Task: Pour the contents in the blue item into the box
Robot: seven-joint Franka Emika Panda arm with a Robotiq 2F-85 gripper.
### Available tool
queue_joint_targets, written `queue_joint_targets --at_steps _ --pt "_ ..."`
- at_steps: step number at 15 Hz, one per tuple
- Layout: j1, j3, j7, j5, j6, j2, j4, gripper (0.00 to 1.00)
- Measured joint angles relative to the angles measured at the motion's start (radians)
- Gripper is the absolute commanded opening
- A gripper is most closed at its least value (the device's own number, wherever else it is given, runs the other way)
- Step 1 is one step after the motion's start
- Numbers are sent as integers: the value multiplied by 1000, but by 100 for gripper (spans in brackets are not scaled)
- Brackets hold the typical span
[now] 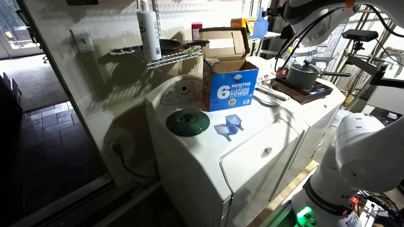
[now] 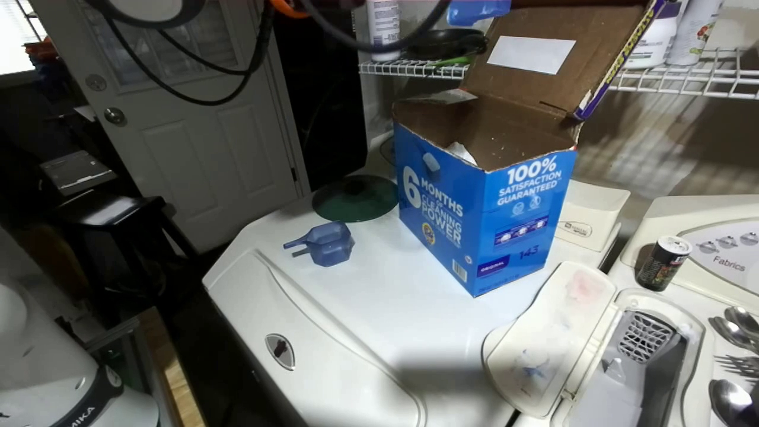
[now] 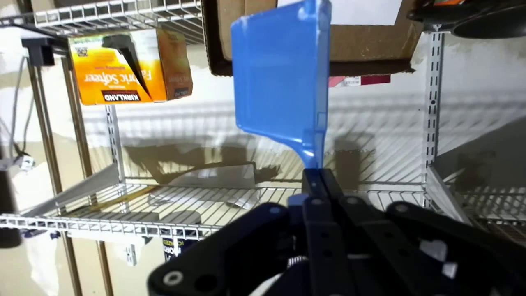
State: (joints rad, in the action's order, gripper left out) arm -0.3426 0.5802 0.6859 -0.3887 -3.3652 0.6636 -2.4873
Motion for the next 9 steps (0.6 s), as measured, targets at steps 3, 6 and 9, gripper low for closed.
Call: queue_joint_targets --at_steps 3,6,9 --pt "-79 98 -34 -4 12 64 -24 1" --pt "-135 177 -100 26 26 131 -54 1" --pt "-147 233 -287 133 37 162 -89 1"
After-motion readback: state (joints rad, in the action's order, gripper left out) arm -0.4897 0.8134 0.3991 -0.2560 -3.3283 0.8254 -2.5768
